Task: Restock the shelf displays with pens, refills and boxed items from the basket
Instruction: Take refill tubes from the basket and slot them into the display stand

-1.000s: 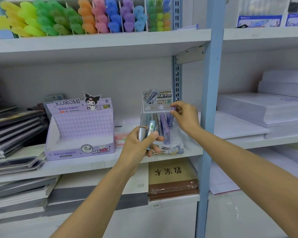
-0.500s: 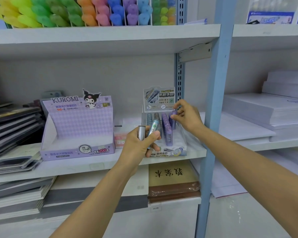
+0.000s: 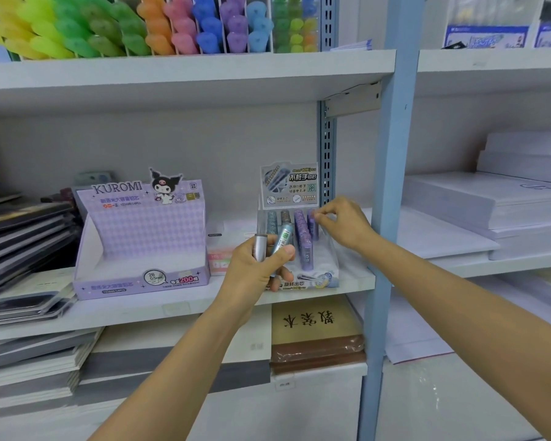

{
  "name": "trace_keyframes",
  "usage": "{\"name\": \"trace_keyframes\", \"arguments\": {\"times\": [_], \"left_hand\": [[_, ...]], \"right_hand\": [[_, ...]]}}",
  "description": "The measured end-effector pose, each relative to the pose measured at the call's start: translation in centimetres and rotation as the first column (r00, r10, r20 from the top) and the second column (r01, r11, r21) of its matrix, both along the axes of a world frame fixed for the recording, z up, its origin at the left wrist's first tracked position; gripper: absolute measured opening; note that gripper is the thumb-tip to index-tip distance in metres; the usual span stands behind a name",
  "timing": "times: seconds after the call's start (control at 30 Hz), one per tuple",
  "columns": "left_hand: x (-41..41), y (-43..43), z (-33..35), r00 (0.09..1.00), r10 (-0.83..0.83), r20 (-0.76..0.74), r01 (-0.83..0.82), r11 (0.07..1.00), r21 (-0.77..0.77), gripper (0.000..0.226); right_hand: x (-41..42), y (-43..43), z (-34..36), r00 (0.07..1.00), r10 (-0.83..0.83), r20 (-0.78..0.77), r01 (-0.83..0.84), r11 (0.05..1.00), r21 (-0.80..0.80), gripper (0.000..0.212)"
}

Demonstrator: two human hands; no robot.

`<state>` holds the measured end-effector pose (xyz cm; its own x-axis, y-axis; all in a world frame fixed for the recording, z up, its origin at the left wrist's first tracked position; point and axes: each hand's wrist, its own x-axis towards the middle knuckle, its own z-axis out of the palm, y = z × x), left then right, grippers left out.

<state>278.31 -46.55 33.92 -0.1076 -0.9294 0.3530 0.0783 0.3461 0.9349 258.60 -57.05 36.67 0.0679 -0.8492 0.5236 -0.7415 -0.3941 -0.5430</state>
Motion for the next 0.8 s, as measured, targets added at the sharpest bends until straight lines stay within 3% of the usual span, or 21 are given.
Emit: {"name": "trace_keyframes", "arguments": {"times": [0.1,0.17,0.27,0.43,0.6,0.73,0.8], "left_hand": [[-0.1,0.3,0.1,1.0,-0.005,-0.01,0.005,1.0,0.005,0.017],[-0.2,0.5,0.2,1.0,-0.004,-0.004,0.004,1.0,0.006,0.018],[-0.3,0.8,0.4,1.0,0.012,0.019,-0.012,1.0,0.0,0.019],[-0.6,1.4,0.7,0.99,0.026,0.138,-0.023,0.999,-0.022,0.016],[-0.3,2.1,0.6,0.98,0.027,0.195,-0.021,0.999,-0.033,0.009],[0.0,2.5,0.8,0.975,0.006,0.221,-0.001,1.0,-0.023,0.009],[0.4,2.7,0.8,0.976,0.002,0.218,-0.001,1.0,-0.001,0.01]], "right_hand": [[0.0,1.1,0.4,0.998,0.028,-0.053,-0.023,0.997,0.079,0.031],[0.3,2.7,1.0,0.998,0.059,0.009,-0.059,0.996,-0.069,0.031],[1.7,6.1,2.3,0.934,0.284,0.218,-0.238,0.947,-0.214,0.024],[3.8,8.9,2.8,0.859,0.509,0.062,-0.511,0.859,0.028,0.02],[3.7,9.2,2.2,0.781,0.594,0.193,-0.618,0.781,0.092,0.015],[3.8,9.2,2.0,0.79,0.601,0.119,-0.612,0.785,0.093,0.013],[3.6,9.1,2.2,0.779,0.597,0.193,-0.617,0.785,0.061,0.013]]}}
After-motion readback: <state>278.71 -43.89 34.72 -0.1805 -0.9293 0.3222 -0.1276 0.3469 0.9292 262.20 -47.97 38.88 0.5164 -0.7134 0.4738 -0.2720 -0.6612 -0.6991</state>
